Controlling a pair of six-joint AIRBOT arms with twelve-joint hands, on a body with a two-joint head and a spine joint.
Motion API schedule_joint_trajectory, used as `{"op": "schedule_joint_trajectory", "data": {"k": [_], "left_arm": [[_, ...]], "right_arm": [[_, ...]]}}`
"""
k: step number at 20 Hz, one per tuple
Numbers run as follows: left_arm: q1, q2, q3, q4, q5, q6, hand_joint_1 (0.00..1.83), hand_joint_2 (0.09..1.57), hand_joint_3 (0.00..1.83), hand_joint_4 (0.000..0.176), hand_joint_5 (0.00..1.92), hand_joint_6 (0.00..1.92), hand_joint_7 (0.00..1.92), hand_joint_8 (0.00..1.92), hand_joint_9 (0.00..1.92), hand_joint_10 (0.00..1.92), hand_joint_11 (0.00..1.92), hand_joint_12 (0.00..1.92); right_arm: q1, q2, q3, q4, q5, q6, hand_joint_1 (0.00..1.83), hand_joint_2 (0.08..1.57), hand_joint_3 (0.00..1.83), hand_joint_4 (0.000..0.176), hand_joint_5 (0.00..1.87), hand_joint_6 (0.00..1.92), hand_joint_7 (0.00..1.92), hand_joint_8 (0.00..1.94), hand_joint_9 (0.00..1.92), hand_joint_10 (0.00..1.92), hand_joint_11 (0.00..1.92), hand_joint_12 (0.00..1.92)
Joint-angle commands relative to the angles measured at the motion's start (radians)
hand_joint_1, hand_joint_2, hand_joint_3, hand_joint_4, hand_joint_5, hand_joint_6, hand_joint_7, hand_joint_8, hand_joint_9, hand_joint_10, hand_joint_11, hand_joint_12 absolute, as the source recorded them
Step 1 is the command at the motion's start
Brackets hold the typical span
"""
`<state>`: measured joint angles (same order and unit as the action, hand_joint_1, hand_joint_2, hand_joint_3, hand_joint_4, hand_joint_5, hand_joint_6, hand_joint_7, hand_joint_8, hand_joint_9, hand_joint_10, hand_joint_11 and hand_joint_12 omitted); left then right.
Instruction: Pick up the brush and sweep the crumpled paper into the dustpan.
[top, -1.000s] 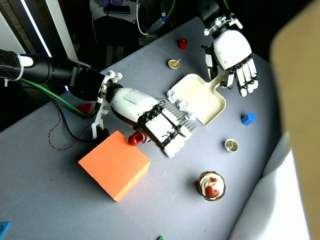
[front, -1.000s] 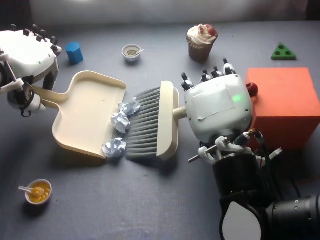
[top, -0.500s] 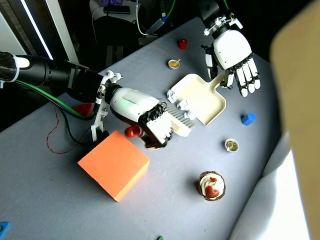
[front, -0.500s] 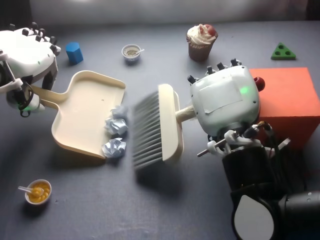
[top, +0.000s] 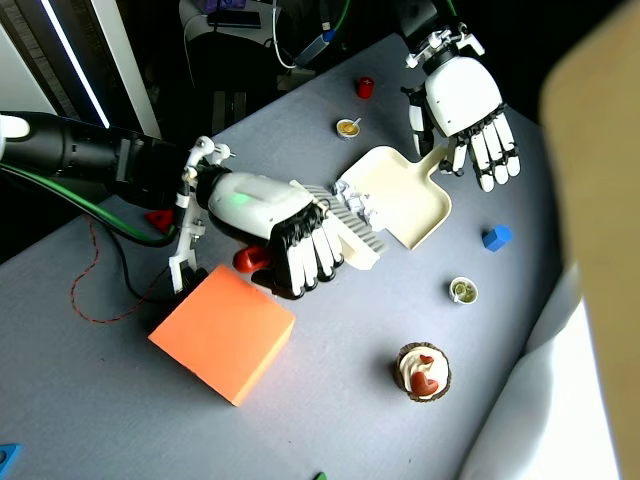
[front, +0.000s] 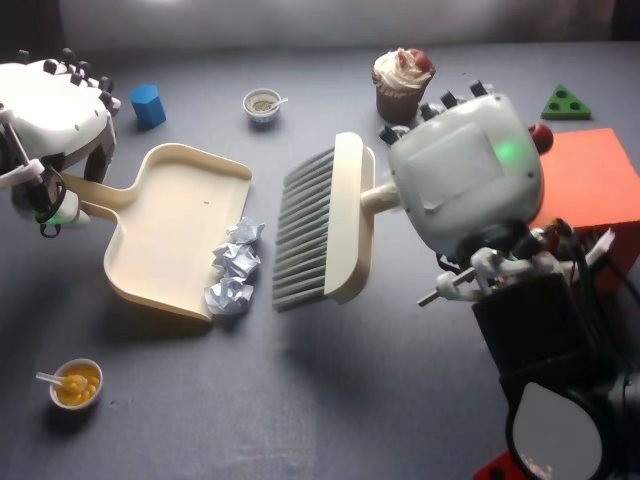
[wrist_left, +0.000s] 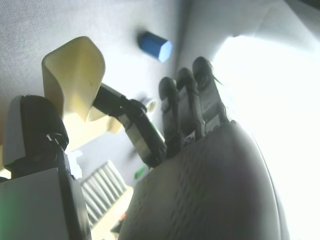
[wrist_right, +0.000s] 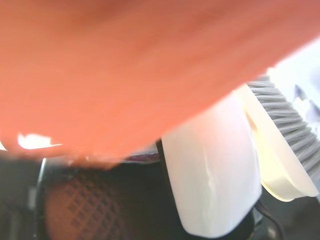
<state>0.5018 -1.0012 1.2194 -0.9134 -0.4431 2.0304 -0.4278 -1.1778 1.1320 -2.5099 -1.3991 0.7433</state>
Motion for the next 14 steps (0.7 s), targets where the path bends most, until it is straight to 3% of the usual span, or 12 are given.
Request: {"op": "schedule_joint_trajectory", "data": {"k": [1, 6, 11, 14], "left_arm": [[-0.006, 0.014, 0.002, 0.025, -0.098, 0.008, 1.09, 1.11, 0.0, 0.0, 1.01, 0.93, 0.3, 0.0, 0.2, 0.0, 0.1, 0.18], [-0.003, 0.014, -0.002, 0.023, -0.101, 0.008, 1.11, 1.11, 0.0, 0.0, 1.01, 0.93, 0.3, 0.0, 0.19, 0.0, 0.09, 0.18], [0.012, 0.008, -0.009, 0.007, -0.115, 0.008, 1.11, 1.1, 0.0, 0.0, 1.02, 0.91, 0.31, 0.0, 0.2, 0.0, 0.11, 0.19], [0.018, 0.008, -0.012, 0.002, -0.116, 0.008, 1.09, 1.11, 0.0, 0.0, 1.0, 0.95, 0.3, 0.0, 0.2, 0.0, 0.11, 0.2]], "right_arm": [[0.03, 0.012, -0.016, -0.109, -0.049, -0.038, 1.48, 1.21, 0.0, 0.066, 1.08, 1.92, 1.15, 1.94, 1.3, 1.92, 1.31, 1.92], [0.154, 0.061, -0.092, -0.101, 0.095, -0.28, 1.47, 1.21, 0.0, 0.075, 1.06, 1.92, 1.1, 1.94, 1.24, 1.92, 1.23, 1.92], [0.277, 0.04, -0.125, 0.104, 0.259, -0.6, 1.49, 1.2, 0.0, 0.078, 1.07, 1.92, 1.1, 1.94, 1.23, 1.92, 1.23, 1.92], [0.291, 0.018, -0.123, 0.234, 0.294, -0.745, 1.48, 1.19, 0.0, 0.084, 1.06, 1.92, 1.1, 1.94, 1.24, 1.92, 1.22, 1.92]]}}
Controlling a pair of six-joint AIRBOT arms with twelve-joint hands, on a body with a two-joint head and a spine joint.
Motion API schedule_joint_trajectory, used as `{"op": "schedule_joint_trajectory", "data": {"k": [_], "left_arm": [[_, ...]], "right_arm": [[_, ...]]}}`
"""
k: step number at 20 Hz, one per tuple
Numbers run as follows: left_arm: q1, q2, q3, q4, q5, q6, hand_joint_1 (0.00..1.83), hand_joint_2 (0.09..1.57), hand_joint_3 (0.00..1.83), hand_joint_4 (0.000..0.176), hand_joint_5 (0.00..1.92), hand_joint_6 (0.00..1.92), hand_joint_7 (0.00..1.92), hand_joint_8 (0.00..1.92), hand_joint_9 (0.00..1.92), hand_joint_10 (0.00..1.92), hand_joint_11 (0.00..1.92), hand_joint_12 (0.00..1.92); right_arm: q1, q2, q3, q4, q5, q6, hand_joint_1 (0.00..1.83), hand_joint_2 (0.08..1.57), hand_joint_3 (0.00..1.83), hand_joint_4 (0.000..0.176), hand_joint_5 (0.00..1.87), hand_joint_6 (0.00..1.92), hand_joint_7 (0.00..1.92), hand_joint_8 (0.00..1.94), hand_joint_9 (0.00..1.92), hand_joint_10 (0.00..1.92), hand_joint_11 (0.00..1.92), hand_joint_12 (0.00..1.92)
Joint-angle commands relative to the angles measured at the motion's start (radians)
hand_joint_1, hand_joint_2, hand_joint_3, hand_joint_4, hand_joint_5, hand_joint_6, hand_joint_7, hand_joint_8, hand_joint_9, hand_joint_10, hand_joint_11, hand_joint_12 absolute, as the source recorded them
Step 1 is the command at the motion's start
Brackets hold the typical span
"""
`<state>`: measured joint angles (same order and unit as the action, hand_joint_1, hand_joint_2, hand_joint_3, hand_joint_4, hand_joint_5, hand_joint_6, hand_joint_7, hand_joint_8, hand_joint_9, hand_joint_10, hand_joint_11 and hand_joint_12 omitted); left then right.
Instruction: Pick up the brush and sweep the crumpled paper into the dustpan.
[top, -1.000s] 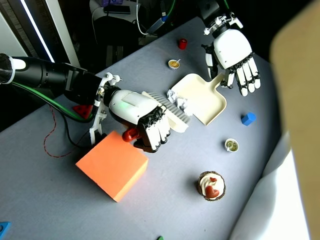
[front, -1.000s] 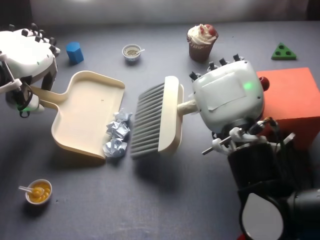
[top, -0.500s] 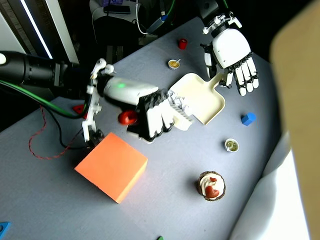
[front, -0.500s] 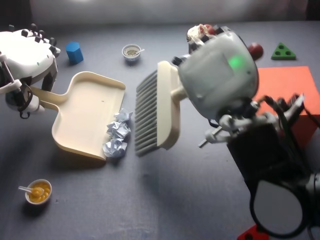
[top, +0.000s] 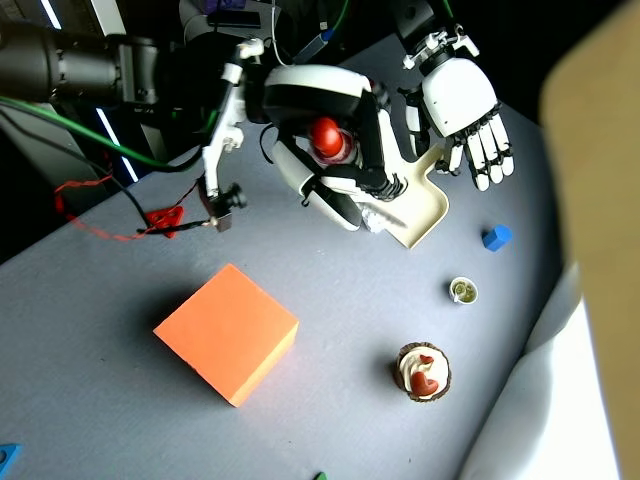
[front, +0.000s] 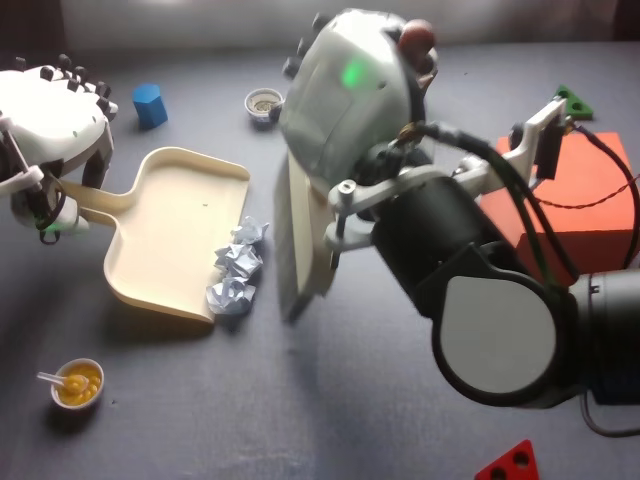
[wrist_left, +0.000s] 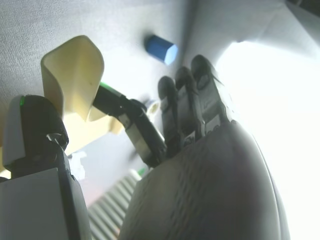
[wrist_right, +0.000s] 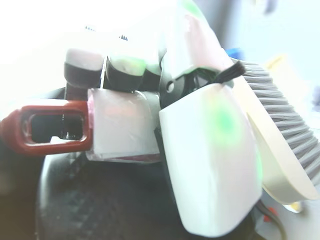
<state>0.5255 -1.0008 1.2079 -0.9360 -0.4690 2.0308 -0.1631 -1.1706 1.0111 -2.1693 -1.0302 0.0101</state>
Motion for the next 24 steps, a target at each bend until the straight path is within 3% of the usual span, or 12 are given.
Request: {"op": "schedule_joint_trajectory", "data": {"k": [1, 2, 6, 14, 15, 16, 24], "left_arm": [[-0.002, 0.008, -0.002, 0.023, -0.093, 0.008, 1.11, 1.11, 0.0, 0.0, 1.01, 0.93, 0.3, 0.0, 0.2, 0.0, 0.09, 0.2], [0.003, 0.008, -0.006, 0.019, -0.098, 0.008, 1.12, 1.11, 0.0, 0.0, 1.01, 0.93, 0.29, 0.0, 0.17, 0.0, 0.06, 0.19], [0.01, 0.006, -0.011, 0.013, -0.106, 0.008, 1.09, 1.11, 0.0, 0.0, 1.0, 0.94, 0.3, 0.0, 0.19, 0.0, 0.08, 0.21], [0.018, 0.003, -0.012, 0.013, -0.11, 0.005, 1.12, 1.1, 0.0, 0.0, 1.01, 0.92, 0.29, 0.0, 0.18, 0.0, 0.06, 0.24], [0.02, 0.001, -0.013, 0.013, -0.11, 0.005, 1.13, 1.1, 0.0, 0.0, 1.01, 0.93, 0.29, 0.0, 0.19, 0.0, 0.07, 0.25], [0.021, 0.0, -0.013, 0.013, -0.11, 0.004, 1.12, 1.1, 0.0, 0.0, 1.02, 0.91, 0.31, 0.01, 0.2, 0.01, 0.08, 0.26], [0.025, 0.0, -0.015, 0.011, -0.113, 0.001, 1.11, 1.1, 0.0, 0.0, 1.02, 0.91, 0.3, 0.0, 0.2, 0.0, 0.08, 0.26]], "right_arm": [[0.026, 0.009, -0.005, -0.071, -0.064, -0.055, 1.47, 1.2, 0.0, 0.088, 1.05, 1.92, 1.1, 1.94, 1.25, 1.92, 1.22, 1.92], [0.019, 0.008, -0.011, -0.049, -0.048, -0.113, 1.45, 1.2, 0.0, 0.091, 1.07, 1.92, 1.12, 1.94, 1.26, 1.92, 1.19, 1.92], [-0.003, -0.004, -0.011, -0.045, -0.034, -0.197, 1.47, 1.2, 0.0, 0.093, 1.11, 1.92, 1.17, 1.94, 1.3, 1.92, 1.21, 1.92], [-0.008, -0.094, 0.055, -0.091, -0.043, -0.207, 1.43, 1.19, 0.0, 0.091, 1.13, 1.92, 1.22, 1.94, 1.33, 1.92, 1.16, 1.92], [-0.008, -0.118, 0.076, -0.098, -0.051, -0.192, 1.45, 1.2, 0.0, 0.091, 1.13, 1.92, 1.22, 1.94, 1.33, 1.92, 1.18, 1.92], [-0.008, -0.13, 0.086, -0.108, -0.058, -0.177, 1.43, 1.19, 0.0, 0.09, 1.14, 1.92, 1.24, 1.94, 1.34, 1.92, 1.05, 1.92], [-0.012, -0.184, 0.116, -0.161, -0.164, 0.004, 1.47, 1.18, 0.0, 0.089, 1.08, 1.92, 1.15, 1.94, 1.28, 1.92, 1.23, 1.92]]}}
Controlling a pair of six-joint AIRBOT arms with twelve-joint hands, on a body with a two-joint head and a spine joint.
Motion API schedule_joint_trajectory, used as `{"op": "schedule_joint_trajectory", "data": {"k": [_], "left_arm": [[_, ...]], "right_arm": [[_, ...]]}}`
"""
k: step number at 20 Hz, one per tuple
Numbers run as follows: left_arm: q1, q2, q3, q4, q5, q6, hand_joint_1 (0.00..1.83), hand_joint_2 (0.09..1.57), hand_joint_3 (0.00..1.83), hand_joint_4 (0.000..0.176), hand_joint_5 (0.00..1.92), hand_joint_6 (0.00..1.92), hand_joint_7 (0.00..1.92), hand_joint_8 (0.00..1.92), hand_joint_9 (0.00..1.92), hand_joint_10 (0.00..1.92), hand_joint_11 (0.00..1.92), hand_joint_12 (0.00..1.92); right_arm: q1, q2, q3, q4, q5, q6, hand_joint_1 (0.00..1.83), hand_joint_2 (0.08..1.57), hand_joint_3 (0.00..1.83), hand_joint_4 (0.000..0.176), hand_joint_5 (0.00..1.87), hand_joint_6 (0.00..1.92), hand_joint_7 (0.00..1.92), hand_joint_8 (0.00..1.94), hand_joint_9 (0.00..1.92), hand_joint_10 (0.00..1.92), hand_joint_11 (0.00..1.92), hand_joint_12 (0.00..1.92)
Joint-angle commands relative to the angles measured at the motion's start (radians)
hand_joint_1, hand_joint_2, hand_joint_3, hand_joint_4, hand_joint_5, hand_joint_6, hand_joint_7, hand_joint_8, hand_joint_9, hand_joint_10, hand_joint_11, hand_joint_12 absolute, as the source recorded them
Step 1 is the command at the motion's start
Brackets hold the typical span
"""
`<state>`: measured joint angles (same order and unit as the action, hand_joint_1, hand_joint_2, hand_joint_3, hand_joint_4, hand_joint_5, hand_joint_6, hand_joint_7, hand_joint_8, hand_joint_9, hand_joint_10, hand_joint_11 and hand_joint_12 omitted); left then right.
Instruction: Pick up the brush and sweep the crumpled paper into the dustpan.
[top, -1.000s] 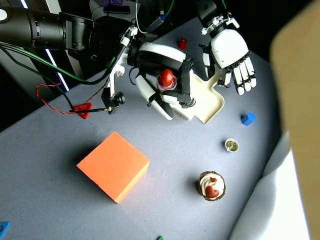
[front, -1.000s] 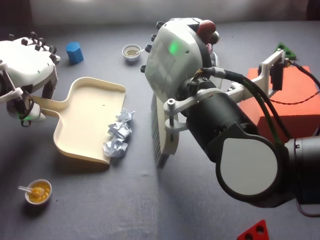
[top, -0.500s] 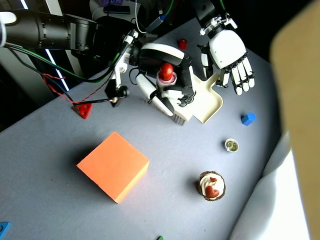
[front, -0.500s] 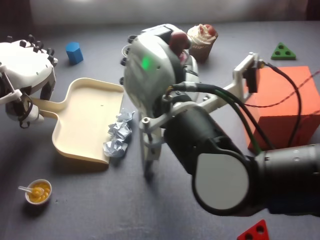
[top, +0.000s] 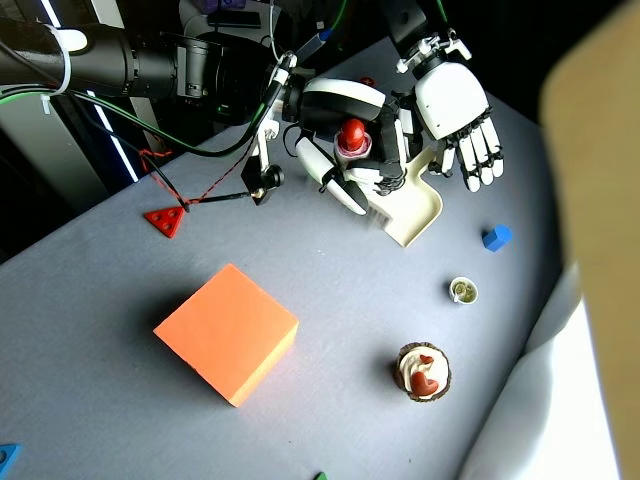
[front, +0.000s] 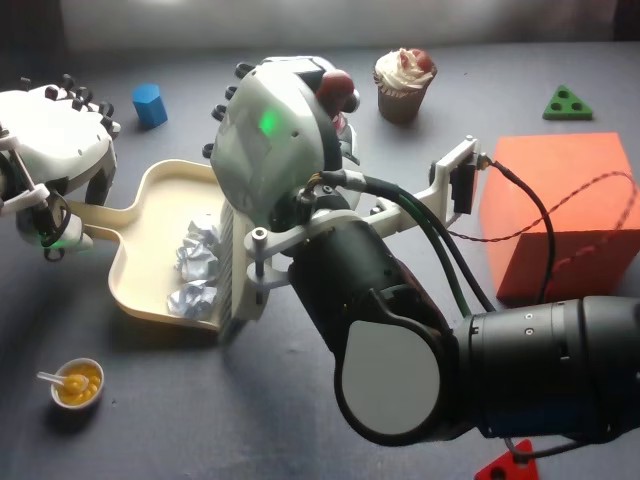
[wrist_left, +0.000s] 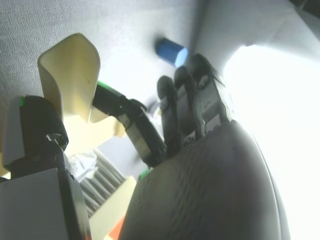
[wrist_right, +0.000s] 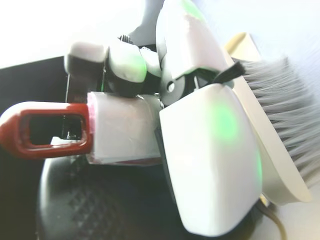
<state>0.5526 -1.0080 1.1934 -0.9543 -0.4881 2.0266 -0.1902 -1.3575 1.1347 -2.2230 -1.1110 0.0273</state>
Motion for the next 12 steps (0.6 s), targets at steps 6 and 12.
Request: {"op": "schedule_joint_trajectory", "data": {"k": [6, 12], "left_arm": [[0.0, 0.007, -0.001, 0.027, -0.098, 0.006, 1.12, 1.09, 0.0, 0.0, 1.03, 0.89, 0.31, 0.0, 0.19, 0.0, 0.04, 0.23], [0.001, 0.007, -0.001, 0.027, -0.1, 0.006, 1.11, 1.11, 0.0, 0.0, 1.01, 0.93, 0.31, 0.0, 0.21, 0.0, 0.09, 0.23]], "right_arm": [[0.0, 0.028, -0.035, -0.166, -0.139, 0.089, 1.48, 1.19, 0.0, 0.097, 1.09, 1.92, 1.13, 1.94, 1.27, 1.92, 1.23, 1.92], [0.0, 0.154, -0.122, -0.173, -0.02, 0.03, 1.48, 1.19, 0.0, 0.108, 1.07, 1.92, 1.13, 1.94, 1.27, 1.92, 1.23, 1.92]]}}
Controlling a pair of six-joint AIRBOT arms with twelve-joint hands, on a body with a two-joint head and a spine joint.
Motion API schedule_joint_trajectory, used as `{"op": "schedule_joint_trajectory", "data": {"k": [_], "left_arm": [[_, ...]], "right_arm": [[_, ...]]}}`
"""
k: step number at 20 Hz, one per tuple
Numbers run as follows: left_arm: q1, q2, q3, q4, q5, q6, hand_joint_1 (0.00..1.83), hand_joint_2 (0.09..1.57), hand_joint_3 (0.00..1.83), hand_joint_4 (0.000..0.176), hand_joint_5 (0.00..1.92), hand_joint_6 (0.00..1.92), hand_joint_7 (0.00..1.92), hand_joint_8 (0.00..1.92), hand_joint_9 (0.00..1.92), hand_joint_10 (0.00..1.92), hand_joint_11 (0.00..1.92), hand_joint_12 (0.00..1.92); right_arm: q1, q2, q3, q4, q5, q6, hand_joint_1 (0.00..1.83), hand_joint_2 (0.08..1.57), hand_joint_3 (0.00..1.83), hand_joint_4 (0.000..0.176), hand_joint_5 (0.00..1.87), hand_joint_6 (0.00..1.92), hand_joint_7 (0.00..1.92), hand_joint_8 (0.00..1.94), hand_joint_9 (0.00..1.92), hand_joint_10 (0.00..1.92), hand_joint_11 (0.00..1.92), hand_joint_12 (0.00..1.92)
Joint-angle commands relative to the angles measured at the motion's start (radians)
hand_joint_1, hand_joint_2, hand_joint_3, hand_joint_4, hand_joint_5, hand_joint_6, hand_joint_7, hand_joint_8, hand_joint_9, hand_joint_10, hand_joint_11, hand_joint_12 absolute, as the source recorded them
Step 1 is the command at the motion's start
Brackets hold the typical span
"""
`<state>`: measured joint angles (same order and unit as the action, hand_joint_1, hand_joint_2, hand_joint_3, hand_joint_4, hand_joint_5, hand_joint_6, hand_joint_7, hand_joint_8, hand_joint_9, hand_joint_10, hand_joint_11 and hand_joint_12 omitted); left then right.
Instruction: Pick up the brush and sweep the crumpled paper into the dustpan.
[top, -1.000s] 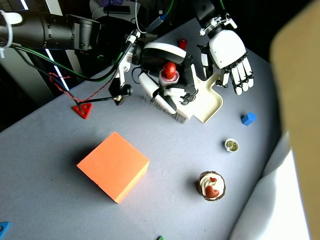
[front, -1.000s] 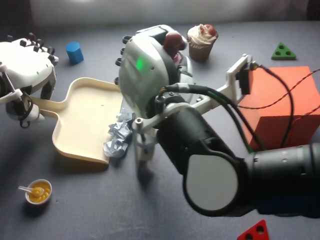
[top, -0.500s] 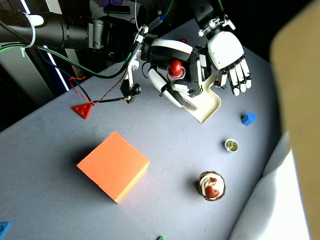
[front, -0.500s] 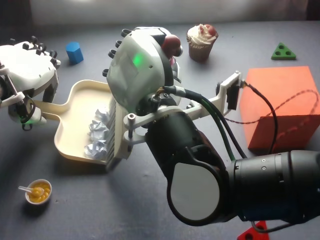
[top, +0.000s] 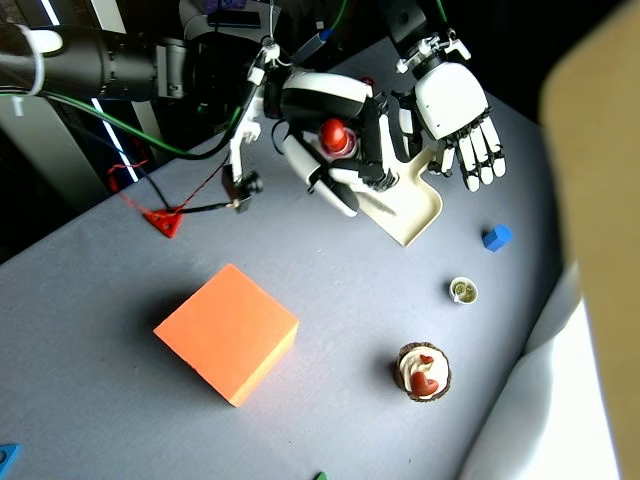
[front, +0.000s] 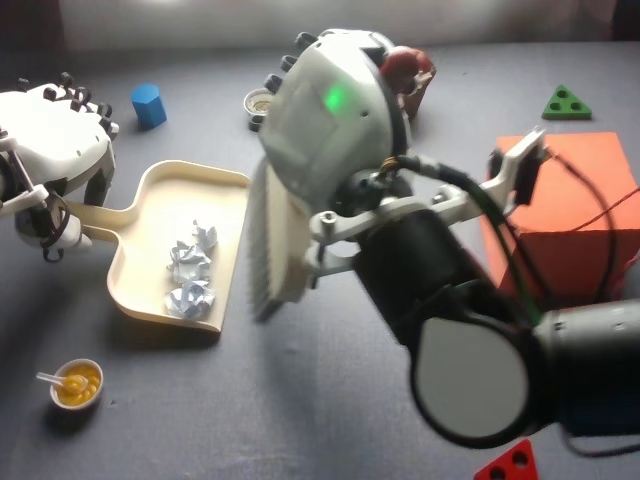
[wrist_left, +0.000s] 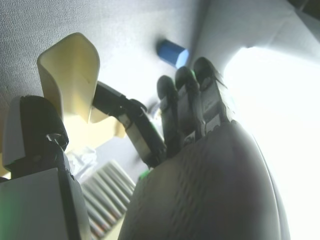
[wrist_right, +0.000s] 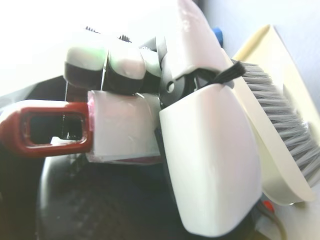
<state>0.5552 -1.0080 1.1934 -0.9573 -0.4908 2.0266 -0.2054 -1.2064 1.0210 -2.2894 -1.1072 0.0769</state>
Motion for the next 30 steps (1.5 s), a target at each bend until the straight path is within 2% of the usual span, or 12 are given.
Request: {"op": "schedule_joint_trajectory", "data": {"k": [1, 2, 3, 4, 10, 19, 27, 28, 30], "left_arm": [[-0.002, 0.007, -0.001, 0.03, -0.097, 0.006, 1.11, 1.11, 0.0, 0.0, 1.0, 0.94, 0.29, 0.0, 0.19, 0.0, 0.07, 0.23], [-0.002, 0.007, -0.001, 0.03, -0.099, 0.006, 1.09, 1.12, 0.0, 0.0, 0.97, 1.0, 0.25, 0.0, 0.14, 0.0, 0.04, 0.21], [-0.002, 0.007, -0.002, 0.03, -0.099, 0.006, 1.07, 1.13, 0.0, 0.025, 0.96, 1.01, 0.25, 0.0, 0.16, 0.01, 0.07, 0.22], [-0.002, 0.007, -0.002, 0.03, -0.1, 0.006, 1.1, 1.11, 0.0, 0.0, 1.01, 0.94, 0.28, 0.01, 0.19, 0.01, 0.09, 0.23], [-0.002, 0.007, -0.004, 0.031, -0.105, 0.006, 1.12, 1.1, 0.0, 0.0, 1.02, 0.92, 0.28, 0.0, 0.17, 0.0, 0.06, 0.24], [-0.002, 0.008, -0.005, 0.031, -0.107, 0.006, 1.12, 1.09, 0.0, 0.0, 1.04, 0.89, 0.3, 0.0, 0.2, 0.0, 0.09, 0.28], [-0.002, 0.01, -0.005, 0.026, -0.108, 0.006, 1.14, 1.1, 0.0, 0.0, 1.03, 0.9, 0.3, 0.0, 0.21, 0.0, 0.08, 0.32], [-0.002, 0.01, -0.005, 0.025, -0.108, 0.006, 1.11, 1.11, 0.0, 0.0, 0.99, 0.96, 0.28, 0.0, 0.18, 0.0, 0.07, 0.34], [-0.002, 0.01, -0.005, 0.025, -0.109, 0.006, 1.11, 1.09, 0.0, 0.0, 1.04, 0.89, 0.31, 0.0, 0.22, 0.0, 0.05, 0.37]], "right_arm": [[0.015, 0.012, -0.012, -0.101, -0.001, -0.034, 1.47, 1.19, 0.0, 0.11, 1.07, 1.92, 1.13, 1.94, 1.27, 1.92, 1.23, 1.92], [0.016, 0.027, -0.017, -0.051, 0.068, -0.106, 1.47, 1.2, 0.0, 0.113, 1.06, 1.92, 1.14, 1.94, 1.27, 1.92, 1.24, 1.92], [0.018, 0.028, -0.008, -0.022, 0.101, -0.14, 1.46, 1.21, 0.0, 0.115, 1.03, 1.92, 1.14, 1.94, 1.27, 1.92, 1.23, 1.92], [0.018, 0.023, 0.006, -0.011, 0.109, -0.154, 1.47, 1.21, 0.0, 0.116, 1.03, 1.92, 1.12, 1.94, 1.26, 1.92, 1.24, 1.92], [0.018, -0.055, 0.083, -0.011, 0.109, -0.162, 1.48, 1.21, 0.0, 0.135, 1.03, 1.92, 1.11, 1.94, 1.25, 1.92, 1.22, 1.92], [0.027, -0.174, 0.159, -0.053, 0.055, -0.092, 1.5, 1.21, 0.0, 0.152, 1.01, 1.92, 1.07, 1.94, 1.23, 1.92, 1.23, 1.92], [0.041, -0.2, 0.175, -0.079, 0.016, -0.027, 1.49, 1.2, 0.0, 0.161, 1.01, 1.92, 1.08, 1.94, 1.23, 1.92, 1.23, 1.92], [0.041, -0.2, 0.175, -0.08, 0.011, -0.018, 1.5, 1.2, 0.0, 0.162, 1.01, 1.92, 1.06, 1.94, 1.22, 1.92, 1.23, 1.92], [0.041, -0.205, 0.179, -0.084, 0.003, 0.005, 1.48, 1.2, 0.0, 0.162, 1.01, 1.92, 1.08, 1.94, 1.22, 1.92, 1.22, 1.92]]}}
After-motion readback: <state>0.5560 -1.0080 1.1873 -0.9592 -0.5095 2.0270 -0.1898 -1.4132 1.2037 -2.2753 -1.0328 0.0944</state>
